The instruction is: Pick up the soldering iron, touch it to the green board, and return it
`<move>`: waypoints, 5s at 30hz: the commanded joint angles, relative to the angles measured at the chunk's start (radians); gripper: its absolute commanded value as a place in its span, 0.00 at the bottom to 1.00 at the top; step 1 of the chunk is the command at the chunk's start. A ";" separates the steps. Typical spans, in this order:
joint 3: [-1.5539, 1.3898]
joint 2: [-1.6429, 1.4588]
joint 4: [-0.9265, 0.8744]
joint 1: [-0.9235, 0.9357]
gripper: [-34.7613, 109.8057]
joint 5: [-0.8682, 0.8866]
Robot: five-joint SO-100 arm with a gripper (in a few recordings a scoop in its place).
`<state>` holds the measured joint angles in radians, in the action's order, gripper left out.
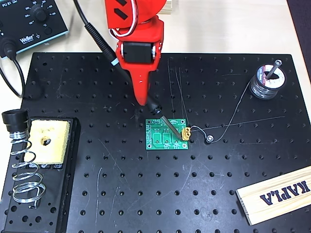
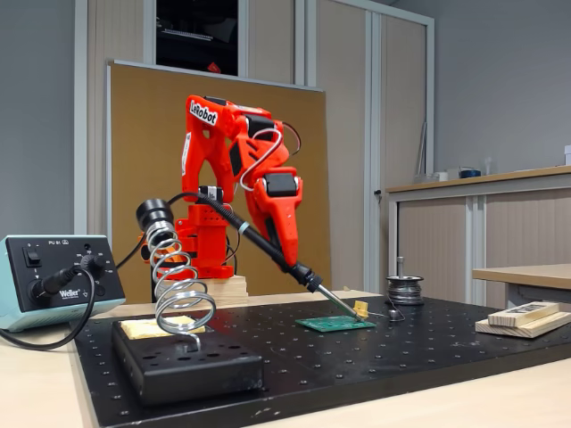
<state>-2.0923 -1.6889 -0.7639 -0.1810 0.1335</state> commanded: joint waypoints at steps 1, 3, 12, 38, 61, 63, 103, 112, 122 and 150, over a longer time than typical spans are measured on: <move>-0.018 -0.018 0.009 -0.028 0.24 0.026; -0.021 -0.017 0.011 -0.031 0.24 0.029; -0.029 -0.017 0.014 -0.031 0.24 0.029; -0.018 -0.011 0.012 -0.020 0.24 0.006; 0.006 -0.020 -0.014 0.015 0.24 -0.035; 0.017 -0.038 -0.034 0.034 0.24 -0.063; -0.049 -0.155 -0.106 0.021 0.24 -0.080; -0.067 -0.129 -0.064 -0.009 0.24 -0.044; -0.066 -0.109 -0.048 -0.011 0.24 -0.046; 0.031 -0.014 -0.055 0.014 0.24 -0.095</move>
<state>-2.1092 -1.6889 -0.7992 -0.1626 0.0430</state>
